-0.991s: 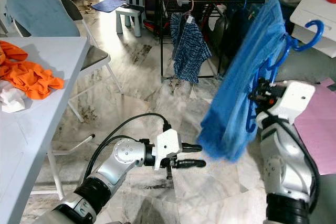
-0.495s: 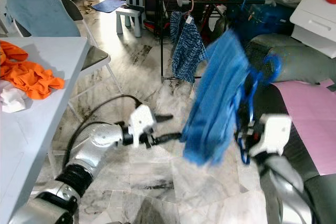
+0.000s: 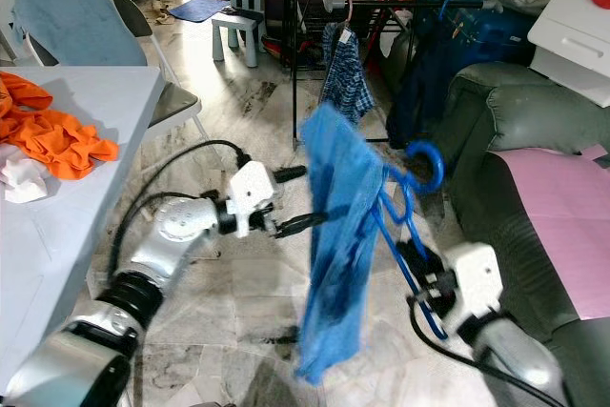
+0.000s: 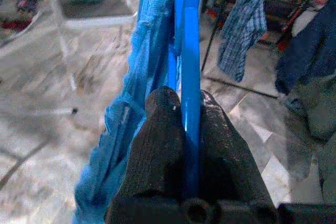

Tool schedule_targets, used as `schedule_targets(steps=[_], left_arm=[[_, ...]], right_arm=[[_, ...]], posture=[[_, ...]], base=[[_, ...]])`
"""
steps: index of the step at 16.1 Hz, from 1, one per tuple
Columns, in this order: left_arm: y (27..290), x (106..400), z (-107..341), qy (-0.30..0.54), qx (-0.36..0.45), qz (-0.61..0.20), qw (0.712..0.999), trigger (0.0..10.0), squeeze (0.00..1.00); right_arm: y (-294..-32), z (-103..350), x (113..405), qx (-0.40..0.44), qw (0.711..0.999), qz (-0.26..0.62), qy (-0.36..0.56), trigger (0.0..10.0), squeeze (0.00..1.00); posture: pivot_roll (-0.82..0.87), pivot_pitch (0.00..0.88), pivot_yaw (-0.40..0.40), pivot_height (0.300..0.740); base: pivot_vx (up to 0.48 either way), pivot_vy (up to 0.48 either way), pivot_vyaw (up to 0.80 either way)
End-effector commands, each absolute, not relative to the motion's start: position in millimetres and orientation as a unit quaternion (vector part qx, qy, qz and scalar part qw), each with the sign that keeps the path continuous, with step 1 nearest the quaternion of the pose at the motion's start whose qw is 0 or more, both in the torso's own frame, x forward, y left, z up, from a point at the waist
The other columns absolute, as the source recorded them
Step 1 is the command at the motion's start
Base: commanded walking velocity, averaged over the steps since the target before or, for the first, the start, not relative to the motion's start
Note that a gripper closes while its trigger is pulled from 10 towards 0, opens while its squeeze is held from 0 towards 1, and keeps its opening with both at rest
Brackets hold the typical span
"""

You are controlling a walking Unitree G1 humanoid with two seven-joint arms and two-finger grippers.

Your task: Hang hanger

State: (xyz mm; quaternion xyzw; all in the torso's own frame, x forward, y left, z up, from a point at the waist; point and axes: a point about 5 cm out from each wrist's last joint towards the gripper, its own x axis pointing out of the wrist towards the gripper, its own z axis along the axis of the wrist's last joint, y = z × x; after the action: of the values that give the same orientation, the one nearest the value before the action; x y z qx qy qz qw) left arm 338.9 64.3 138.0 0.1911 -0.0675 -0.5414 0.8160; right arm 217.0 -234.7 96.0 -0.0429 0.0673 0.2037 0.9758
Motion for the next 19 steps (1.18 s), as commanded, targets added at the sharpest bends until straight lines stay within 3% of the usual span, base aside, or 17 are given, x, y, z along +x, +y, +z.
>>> schedule_targets(steps=[1, 4, 9, 13, 16, 17, 19], left_arm=[[62.6, 341.0, 148.5, -0.083, 0.224, -0.559, 0.794, 10.0, 1.00], [80.1, 342.5, 139.7, -0.059, 0.284, -0.566, 0.771, 10.0, 1.00], [93.7, 329.1, 108.5, -0.015, 0.387, -0.597, 0.703, 10.0, 1.00], [89.6, 326.1, 102.1, -0.013, 0.394, -0.606, 0.691, 10.0, 1.00], [89.8, 330.7, 107.6, -0.022, 0.400, -0.593, 0.698, 10.0, 1.00], [90.8, 331.6, 108.3, -0.022, 0.403, -0.592, 0.698, 10.0, 0.83], [90.8, 331.8, 108.4, -0.022, 0.404, -0.593, 0.696, 10.0, 0.75]], right_arm=[[-241.2, 107.0, 213.1, -0.058, 0.972, 0.221, 0.052, 10.0, 0.00], [-253.5, 100.4, 191.1, -0.090, 0.950, 0.279, 0.108, 10.0, 0.00], [-259.3, 106.7, 167.8, -0.094, 0.915, 0.361, 0.156, 10.0, 0.00], [-253.0, 108.9, 161.8, -0.098, 0.879, 0.426, 0.189, 10.0, 0.00], [-255.9, 107.5, 163.2, -0.107, 0.874, 0.430, 0.199, 10.0, 0.00], [-256.3, 107.6, 165.0, -0.110, 0.875, 0.429, 0.197, 10.0, 0.00], [-259.2, 106.1, 172.2, -0.122, 0.885, 0.407, 0.189, 10.0, 0.00]], posture=[[0.03, 0.000, -0.065, 0.740], [0.03, 0.000, -0.057, 0.740], [0.01, 0.000, -0.051, 0.740], [0.02, 0.000, -0.055, 0.740], [0.02, 0.000, -0.057, 0.740], [0.02, 0.000, -0.059, 0.740], [0.02, 0.000, -0.058, 0.740]], base=[[0.000, 0.000, 0.00], [0.000, 0.000, 0.00], [0.000, 0.000, 0.00], [0.000, 0.000, 0.00], [0.000, 0.000, 0.00], [0.000, 0.000, 0.00], [0.000, 0.000, 0.00]])
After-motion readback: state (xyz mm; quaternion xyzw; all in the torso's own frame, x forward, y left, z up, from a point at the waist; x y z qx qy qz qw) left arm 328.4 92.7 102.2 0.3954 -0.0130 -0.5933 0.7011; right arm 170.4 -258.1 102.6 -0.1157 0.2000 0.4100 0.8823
